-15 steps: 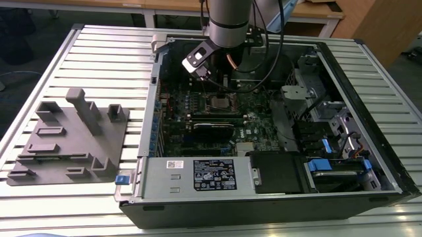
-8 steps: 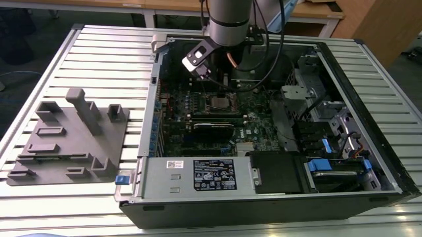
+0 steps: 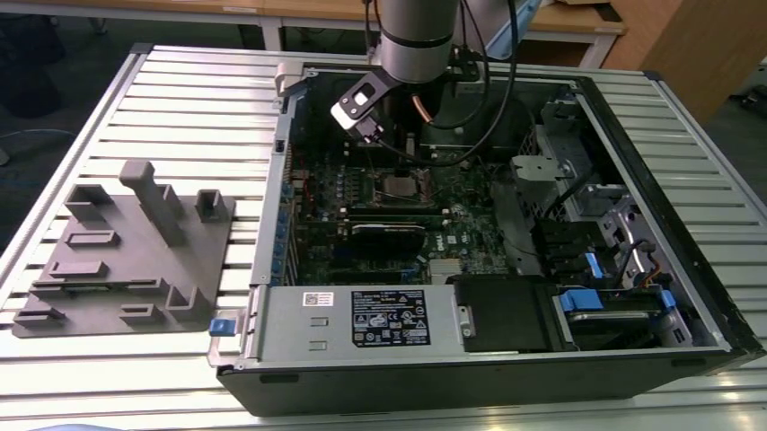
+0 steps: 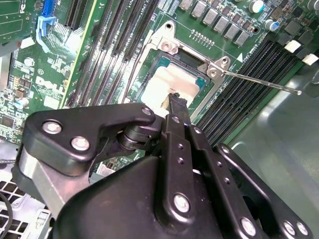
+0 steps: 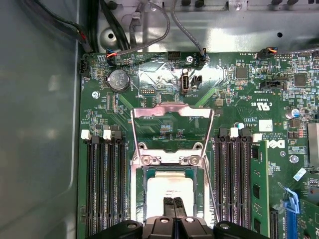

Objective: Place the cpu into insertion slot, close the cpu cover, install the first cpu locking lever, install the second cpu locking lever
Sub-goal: 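Close the cpu cover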

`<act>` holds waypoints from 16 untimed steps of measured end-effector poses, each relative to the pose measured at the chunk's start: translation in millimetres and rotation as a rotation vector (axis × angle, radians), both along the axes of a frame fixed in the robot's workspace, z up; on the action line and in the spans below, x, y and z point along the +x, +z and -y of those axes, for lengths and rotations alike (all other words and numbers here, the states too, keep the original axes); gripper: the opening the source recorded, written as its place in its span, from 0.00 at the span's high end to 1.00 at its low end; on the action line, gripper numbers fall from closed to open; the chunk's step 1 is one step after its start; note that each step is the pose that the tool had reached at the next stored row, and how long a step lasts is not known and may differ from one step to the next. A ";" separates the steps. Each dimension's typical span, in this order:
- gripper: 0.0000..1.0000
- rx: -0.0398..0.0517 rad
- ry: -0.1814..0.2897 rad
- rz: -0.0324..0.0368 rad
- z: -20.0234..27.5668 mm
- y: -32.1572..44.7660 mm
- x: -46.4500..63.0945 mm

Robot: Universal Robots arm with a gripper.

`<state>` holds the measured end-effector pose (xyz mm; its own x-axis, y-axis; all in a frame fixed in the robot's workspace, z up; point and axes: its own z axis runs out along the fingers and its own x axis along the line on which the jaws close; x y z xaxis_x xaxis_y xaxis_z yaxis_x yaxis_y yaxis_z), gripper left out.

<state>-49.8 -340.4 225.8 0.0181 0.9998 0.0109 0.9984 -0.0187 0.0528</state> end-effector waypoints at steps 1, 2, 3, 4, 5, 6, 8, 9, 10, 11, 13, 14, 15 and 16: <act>0.89 0.0001 0.000 0.0000 0.0 0.0 0.0; 0.89 0.0000 0.000 0.0001 0.0 0.0 0.0; 0.89 -0.0001 0.000 0.0000 0.0 0.2 0.0; 0.89 -0.0005 0.000 -0.0003 0.1 0.7 0.0; 0.89 -0.0003 0.000 -0.0002 0.0 1.3 0.0; 0.89 0.0000 0.000 0.0000 0.0 2.1 0.0; 0.89 0.0000 0.000 0.0000 0.0 4.3 0.0; 0.89 -0.0001 0.000 0.0000 0.0 5.5 0.0; 0.89 -0.0001 0.000 0.0000 0.0 6.8 0.0; 0.89 -0.0001 0.000 -0.0001 0.0 8.1 0.0; 0.89 0.0000 0.000 0.0000 0.0 9.8 0.0; 0.89 0.0001 0.000 0.0001 0.0 9.9 0.0; 0.89 0.0004 0.000 0.0002 0.0 9.9 0.0; 0.89 0.0003 0.000 0.0002 0.0 10.0 0.0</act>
<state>-49.8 -340.3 235.8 0.0181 0.9998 0.0112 0.9984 -0.0187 0.0530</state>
